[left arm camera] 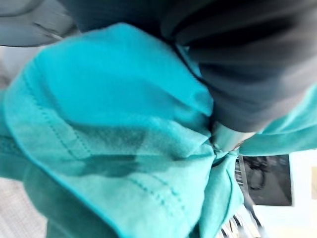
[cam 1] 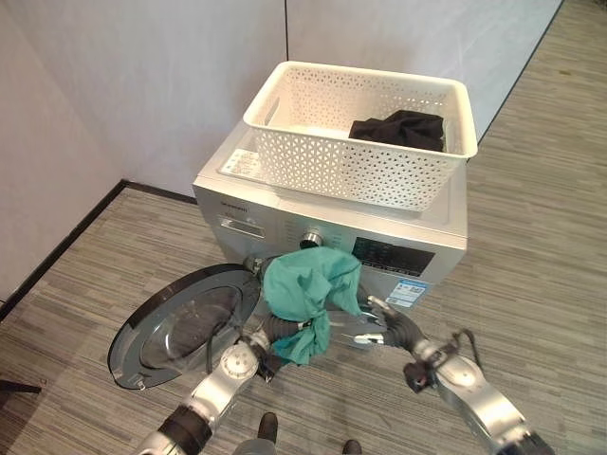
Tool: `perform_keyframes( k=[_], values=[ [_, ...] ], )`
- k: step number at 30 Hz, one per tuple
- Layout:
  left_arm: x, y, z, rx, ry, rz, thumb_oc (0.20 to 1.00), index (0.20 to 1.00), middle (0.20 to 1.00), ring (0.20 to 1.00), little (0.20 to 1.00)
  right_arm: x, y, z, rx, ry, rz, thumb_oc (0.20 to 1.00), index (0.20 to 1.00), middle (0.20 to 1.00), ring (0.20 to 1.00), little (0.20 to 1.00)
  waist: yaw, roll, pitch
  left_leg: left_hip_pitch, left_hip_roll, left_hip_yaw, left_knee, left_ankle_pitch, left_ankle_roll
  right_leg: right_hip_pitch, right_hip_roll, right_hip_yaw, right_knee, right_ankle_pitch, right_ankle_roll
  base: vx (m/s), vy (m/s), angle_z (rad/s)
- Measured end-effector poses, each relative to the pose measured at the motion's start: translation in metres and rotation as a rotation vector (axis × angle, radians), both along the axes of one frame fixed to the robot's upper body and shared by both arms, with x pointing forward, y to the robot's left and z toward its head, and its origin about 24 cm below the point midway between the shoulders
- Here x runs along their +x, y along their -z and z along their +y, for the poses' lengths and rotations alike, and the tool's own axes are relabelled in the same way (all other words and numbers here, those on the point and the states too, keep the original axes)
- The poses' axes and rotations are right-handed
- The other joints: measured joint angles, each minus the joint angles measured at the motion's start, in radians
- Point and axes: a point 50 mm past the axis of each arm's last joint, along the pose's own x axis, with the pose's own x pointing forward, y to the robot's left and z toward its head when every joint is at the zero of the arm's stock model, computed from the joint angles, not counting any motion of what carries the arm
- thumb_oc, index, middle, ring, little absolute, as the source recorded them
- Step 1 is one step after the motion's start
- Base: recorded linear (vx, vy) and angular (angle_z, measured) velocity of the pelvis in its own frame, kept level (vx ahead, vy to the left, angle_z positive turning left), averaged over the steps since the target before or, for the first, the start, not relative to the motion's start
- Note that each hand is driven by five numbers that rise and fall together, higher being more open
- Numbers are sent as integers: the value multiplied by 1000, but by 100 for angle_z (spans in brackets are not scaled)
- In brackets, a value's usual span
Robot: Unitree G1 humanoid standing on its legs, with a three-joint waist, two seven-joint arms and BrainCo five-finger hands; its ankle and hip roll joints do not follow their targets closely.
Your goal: Grab the laundry basket,head to the washer,open it,put in the laundry and shut it.
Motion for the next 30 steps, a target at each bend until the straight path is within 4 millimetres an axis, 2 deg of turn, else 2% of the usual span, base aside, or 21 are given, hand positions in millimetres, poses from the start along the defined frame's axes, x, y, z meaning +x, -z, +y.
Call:
perform_keyframes(
  k=[2, 3, 5, 9, 11, 12, 15, 19, 22, 28, 29, 30],
  values=[
    [-9, 8, 8, 7, -27, 36, 200, 200, 200, 200, 200, -13, 2, -14, -5, 42, 21, 1000, 1000, 1000, 1000, 1000, 3, 0, 6, 11, 3, 12, -8, 0, 0, 3, 1, 5, 0, -1, 1, -26, -10, -13],
    [-12, 11, 12, 16, -31, 50, 200, 200, 200, 200, 200, -21, 5, -20, -11, 64, 45, 1000, 1000, 1000, 1000, 1000, -10, -2, 9, 15, 4, 15, -13, 0, 0, 3, 2, 7, 0, -3, 4, -19, -8, -8],
    [-14, 13, 14, 9, -48, 60, 200, 200, 200, 200, 200, -27, 6, -27, -13, 80, 59, 1000, 1000, 1000, 1000, 1000, -12, -2, 10, 15, 4, 16, -14, 0, 0, 3, 1, 7, 0, -3, 4, -10, -5, -2],
    [-15, 20, 16, 14, -74, 85, 200, 200, 200, 200, 200, -54, 18, -48, -36, 172, 123, 1000, 1000, 1000, 1000, 1000, -28, -3, 11, 14, 4, 17, -14, 0, 0, -1, 0, 9, 0, -3, 5, 0, 0, 0],
    [-16, 22, 18, 20, -81, 93, 200, 200, 200, 200, 200, -58, 21, -52, -62, 183, 140, 1000, 1000, 1000, 1000, 1000, -35, -4, 12, 13, 4, 17, -15, 0, 0, 0, 0, 9, 0, -3, 5, -21, 8, -1],
    [-16, 24, 19, 26, -88, 103, 200, 200, 200, 200, 200, -66, 28, -58, -95, 198, 173, 1000, 1000, 1000, 1000, 1000, -55, -8, 14, 13, 5, 19, -15, 0, 0, -4, 0, 10, 0, -3, 4, -33, 24, -3],
    [-16, 29, 18, 24, -113, 121, 200, 200, 200, 200, 200, -74, 34, -79, -223, 251, 205, 1000, 1000, 1000, 1000, 1000, -67, -11, 16, 10, 8, 44, -21, 0, 0, -21, 0, 35, 2, 1, 3, -29, 41, -20],
    [-14, 30, 20, 32, -124, 120, 200, 200, 200, 200, 200, -74, 45, -92, -257, 345, 226, 1000, 1000, 1000, 1000, 1000, -89, -29, 29, -4, 13, 102, -21, -3, 5, -75, 1, 104, 9, 35, -4, 6, 93, -52],
    [-11, 29, 23, 37, -146, 112, 200, 200, 200, 200, 200, -60, 54, -88, -243, 396, 221, 1000, 1000, 1000, 1000, 1000, -88, -38, 32, -3, 12, 163, -24, -17, 25, -108, -3, 173, 9, 53, 1, 56, 140, -70],
    [-3, 24, 27, 41, -179, 77, 200, 200, 200, 200, 200, -44, 66, -75, -215, 454, 225, 1000, 1000, 1000, 1000, 1000, -97, -41, 33, -1, -9, 220, -15, -32, 55, -132, -28, 230, 9, 71, 19, 39, 187, -28],
    [-2, 23, 25, 23, -181, 78, 200, 200, 200, 200, 200, -42, 69, -76, -208, 488, 229, 1000, 1000, 1000, 1000, 1000, -98, -40, 33, -5, -22, 226, -14, -44, 74, -151, -35, 235, 33, 74, 26, 14, 202, -20],
    [-2, 23, 25, 16, -183, 77, 200, 200, 200, 200, 200, -39, 70, -75, -205, 501, 226, 1000, 1000, 1000, 1000, 1000, -96, -34, 33, -6, -21, 231, -17, -45, 78, -174, -32, 233, 65, 72, 29, -28, 110, -23]
  ],
)
